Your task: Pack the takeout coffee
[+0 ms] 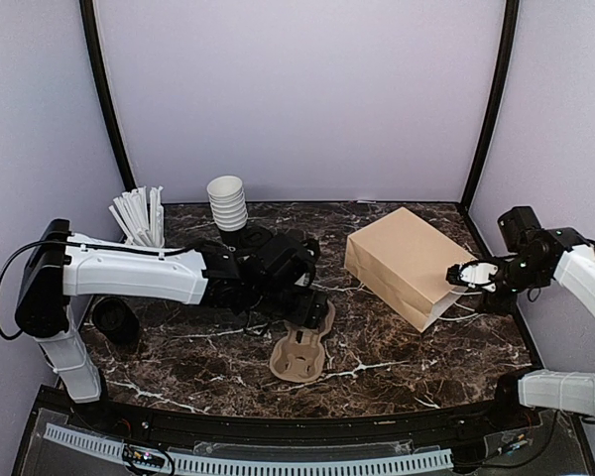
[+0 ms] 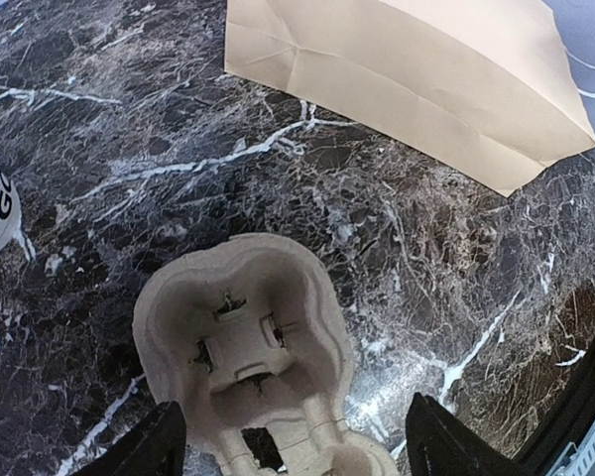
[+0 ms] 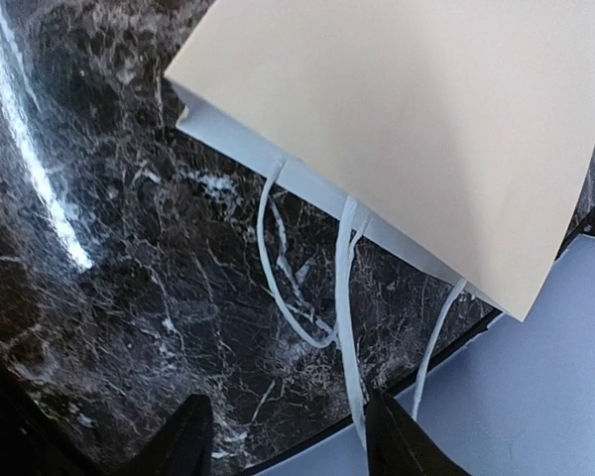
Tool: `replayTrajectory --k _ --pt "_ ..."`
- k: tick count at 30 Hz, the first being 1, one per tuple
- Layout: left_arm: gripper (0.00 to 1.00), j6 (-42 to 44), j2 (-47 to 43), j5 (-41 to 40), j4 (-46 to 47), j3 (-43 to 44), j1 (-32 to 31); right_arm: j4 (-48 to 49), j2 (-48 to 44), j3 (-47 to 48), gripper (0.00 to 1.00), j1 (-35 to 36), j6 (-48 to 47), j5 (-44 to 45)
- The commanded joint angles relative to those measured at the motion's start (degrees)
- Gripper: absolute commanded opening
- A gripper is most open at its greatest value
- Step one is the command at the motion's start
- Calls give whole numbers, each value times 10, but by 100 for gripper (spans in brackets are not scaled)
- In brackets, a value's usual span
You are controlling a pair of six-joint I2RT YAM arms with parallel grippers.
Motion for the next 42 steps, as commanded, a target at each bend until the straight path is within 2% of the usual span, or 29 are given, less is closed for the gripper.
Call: replayTrajectory --k 1,2,4,5,9,14,17,23,29,32,37,38,42 --pt "79 44 -2 -8 23 22 -3 78 -5 -28 45 -1 -15 88" --pt "79 56 -1 -9 27 28 -3 94 -5 -33 37 -1 -12 99" --pt "79 74 9 -16 37 43 -3 114 -3 -25 7 -1 -6 109" --pt "79 79 12 -21 44 48 -3 115 -3 -12 0 -1 -3 104" --pt "80 103 30 -38 73 77 -8 79 -7 88 0 16 28 35" --pt "80 135 48 -47 105 100 -17 11 7 219 0 62 71 -10" --pt "80 158 50 -47 125 105 -29 -26 19 297 0 65 93 -46" --pt "83 206 43 -55 187 100 -56 -39 68 413 0 69 108 -84" --pt "84 209 65 -28 181 118 -57 -38 119 467 0 97 126 -99" --pt "84 205 73 -8 189 116 -57 -31 136 461 0 114 133 -100" --pt "84 197 77 -21 187 105 -57 -36 144 436 0 144 129 -119" --pt "84 198 76 -24 185 103 -57 -44 144 434 2 148 127 -131" --pt "84 203 70 -41 173 100 -57 -32 144 443 29 150 161 -142"
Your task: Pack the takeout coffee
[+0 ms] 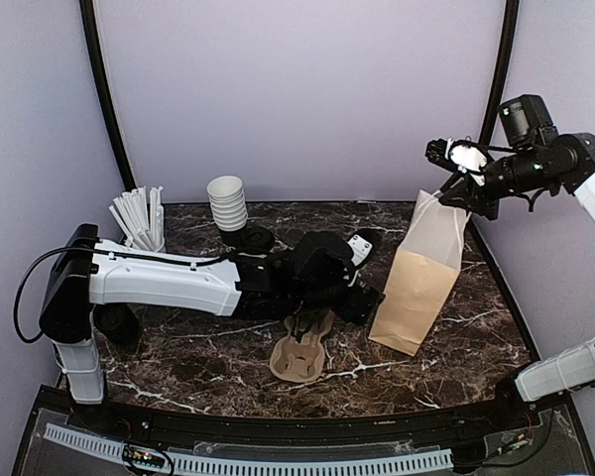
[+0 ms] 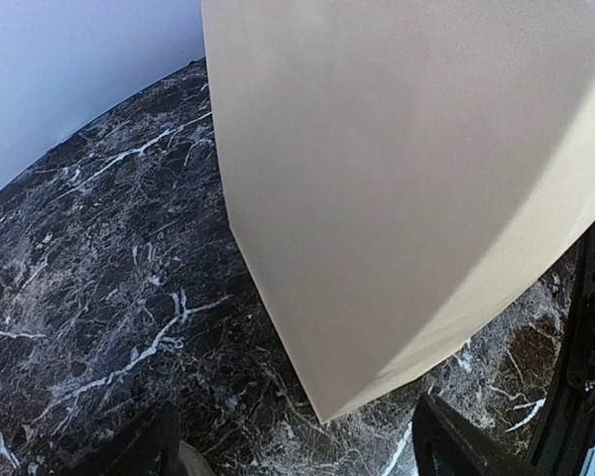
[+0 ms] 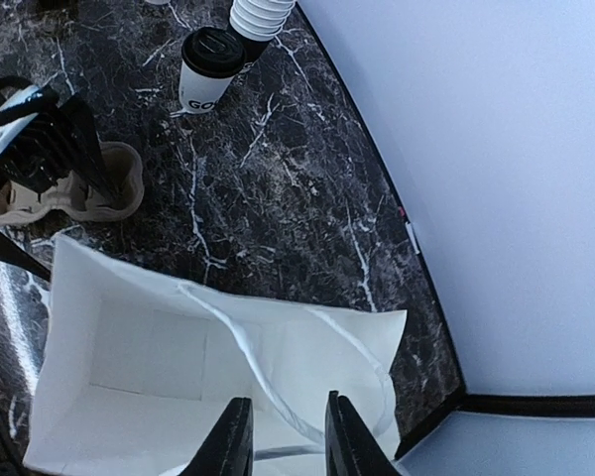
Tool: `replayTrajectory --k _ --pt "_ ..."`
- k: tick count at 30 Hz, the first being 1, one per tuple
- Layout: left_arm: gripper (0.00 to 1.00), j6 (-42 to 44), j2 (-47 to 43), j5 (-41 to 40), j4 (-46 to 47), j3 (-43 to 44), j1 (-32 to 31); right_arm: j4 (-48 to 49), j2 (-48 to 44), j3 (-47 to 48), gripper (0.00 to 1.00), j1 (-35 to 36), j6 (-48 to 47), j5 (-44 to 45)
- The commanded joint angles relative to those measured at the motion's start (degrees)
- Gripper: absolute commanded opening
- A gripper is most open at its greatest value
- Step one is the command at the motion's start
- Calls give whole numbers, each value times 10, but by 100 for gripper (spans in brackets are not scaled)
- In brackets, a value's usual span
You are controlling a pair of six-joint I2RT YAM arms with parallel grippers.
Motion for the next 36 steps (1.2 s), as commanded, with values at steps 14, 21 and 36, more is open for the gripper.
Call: replayTrajectory --k 14,21,36 --pt "93 -22 -66 -78 -17 -30 2 96 -12 9 51 -70 176 21" --pt "93 -4 -112 -73 33 -62 1 94 -4 2 52 -137 264 -4" --pt "90 -13 -24 -127 -47 -4 19 170 -93 -238 38 -231 337 91"
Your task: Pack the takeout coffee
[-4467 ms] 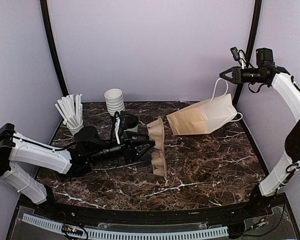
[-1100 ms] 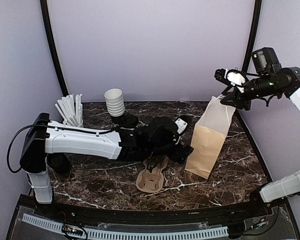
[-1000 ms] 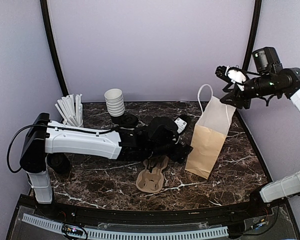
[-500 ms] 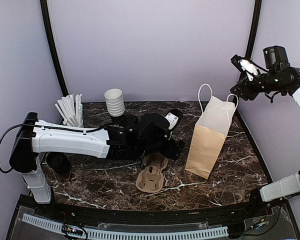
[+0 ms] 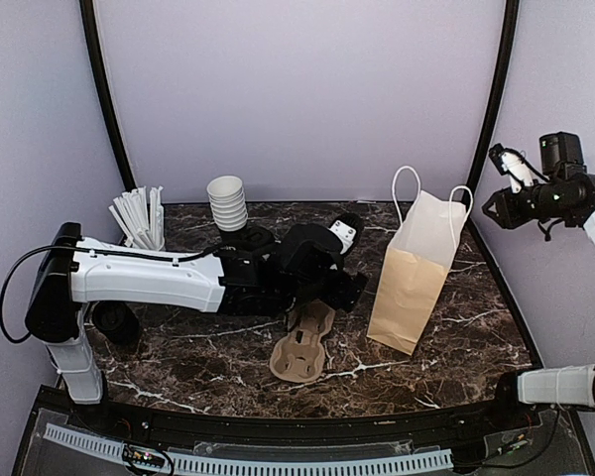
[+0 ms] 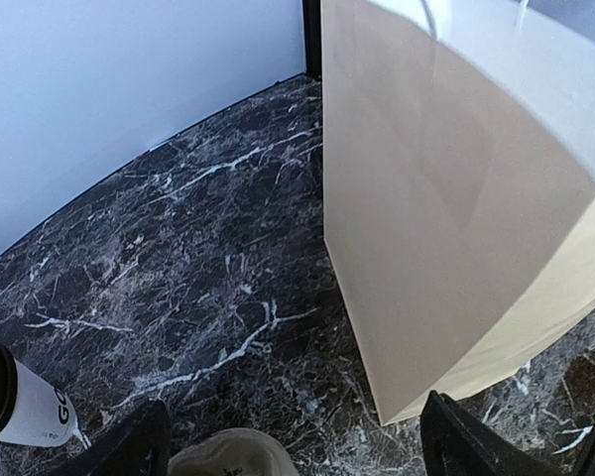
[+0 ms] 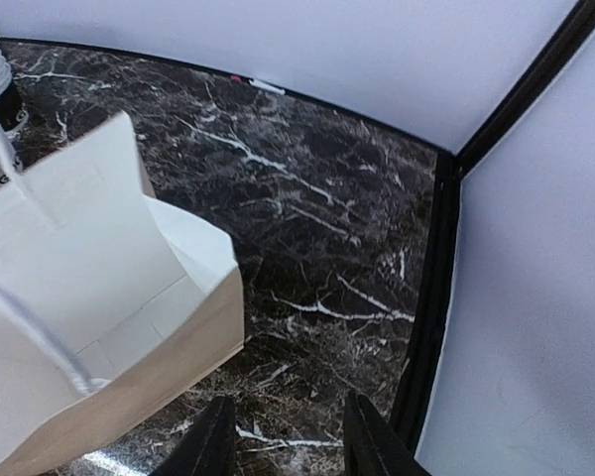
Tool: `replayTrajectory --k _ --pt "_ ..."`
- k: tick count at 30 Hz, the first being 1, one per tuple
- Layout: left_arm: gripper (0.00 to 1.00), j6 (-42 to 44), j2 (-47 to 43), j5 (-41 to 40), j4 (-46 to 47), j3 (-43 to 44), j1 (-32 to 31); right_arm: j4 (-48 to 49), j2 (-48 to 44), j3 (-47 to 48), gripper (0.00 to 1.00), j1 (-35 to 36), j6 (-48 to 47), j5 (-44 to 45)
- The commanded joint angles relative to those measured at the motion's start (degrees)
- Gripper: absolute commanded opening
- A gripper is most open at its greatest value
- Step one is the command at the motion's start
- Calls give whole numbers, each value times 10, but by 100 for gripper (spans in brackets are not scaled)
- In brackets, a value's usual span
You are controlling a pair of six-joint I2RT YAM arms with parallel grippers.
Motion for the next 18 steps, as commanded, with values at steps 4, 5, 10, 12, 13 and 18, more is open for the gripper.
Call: replayTrajectory --k 4,5,10,12,13,18 --pt "88 4 48 36 -3 22 16 76 32 -103 34 -16 53 4" --pt "88 7 56 54 8 23 16 76 46 -100 32 -16 55 -11" --pt "86 19 86 112 66 39 10 92 122 -46 30 -9 62 -95" --pt "86 28 97 123 72 54 5 89 157 -12 28 8 64 -116" --pt "86 34 101 129 74 57 3 88 171 3 28 17 63 -124" --pt "86 58 116 165 108 66 -12 95 225 58 28 42 62 -148"
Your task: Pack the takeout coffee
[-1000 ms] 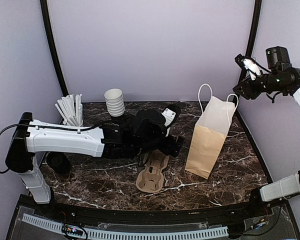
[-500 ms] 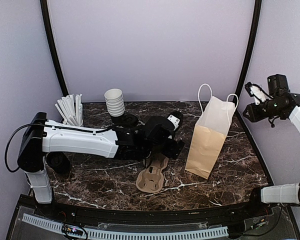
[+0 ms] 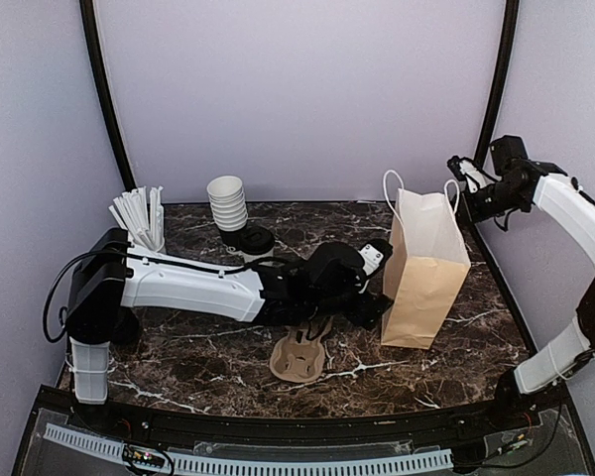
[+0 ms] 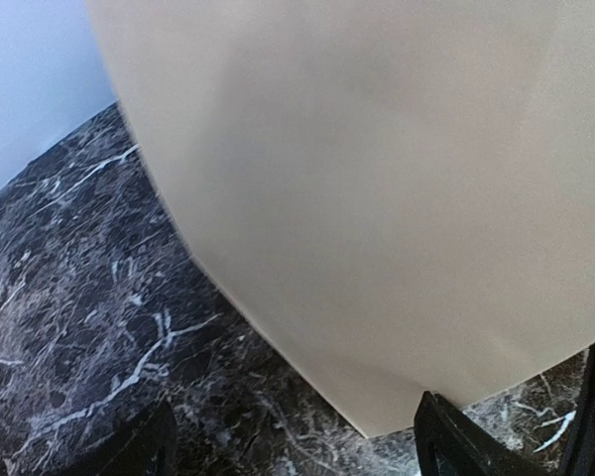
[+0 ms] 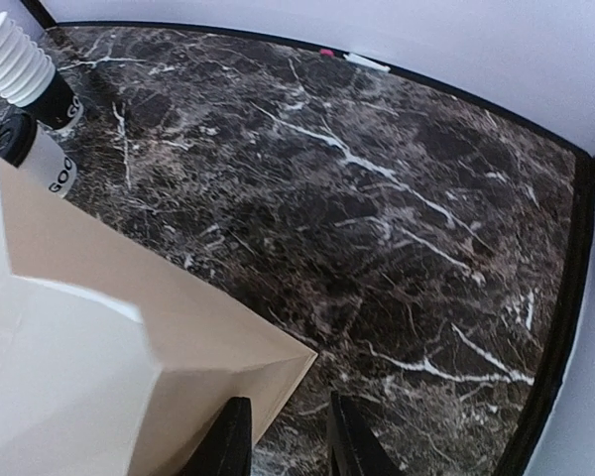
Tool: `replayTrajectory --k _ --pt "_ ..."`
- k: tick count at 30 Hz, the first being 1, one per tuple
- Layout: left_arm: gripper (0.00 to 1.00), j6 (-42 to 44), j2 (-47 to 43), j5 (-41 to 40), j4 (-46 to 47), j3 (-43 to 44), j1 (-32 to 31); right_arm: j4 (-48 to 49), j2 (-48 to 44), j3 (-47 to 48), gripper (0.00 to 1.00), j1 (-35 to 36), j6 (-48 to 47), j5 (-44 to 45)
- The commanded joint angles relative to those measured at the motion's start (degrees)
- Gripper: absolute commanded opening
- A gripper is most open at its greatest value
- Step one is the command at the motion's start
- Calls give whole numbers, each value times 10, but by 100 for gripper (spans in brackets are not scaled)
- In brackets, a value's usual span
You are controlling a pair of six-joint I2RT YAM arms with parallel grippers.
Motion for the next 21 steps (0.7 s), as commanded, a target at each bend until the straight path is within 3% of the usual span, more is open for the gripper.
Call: replayTrajectory --k 1,14,21 --pt "86 36 4 52 55 22 -15 26 33 53 28 18 7 -57" --pt "87 80 65 97 76 94 -21 15 86 101 30 38 -20 -193" --pt "89 115 95 100 69 143 -21 -1 91 142 35 37 -21 -155"
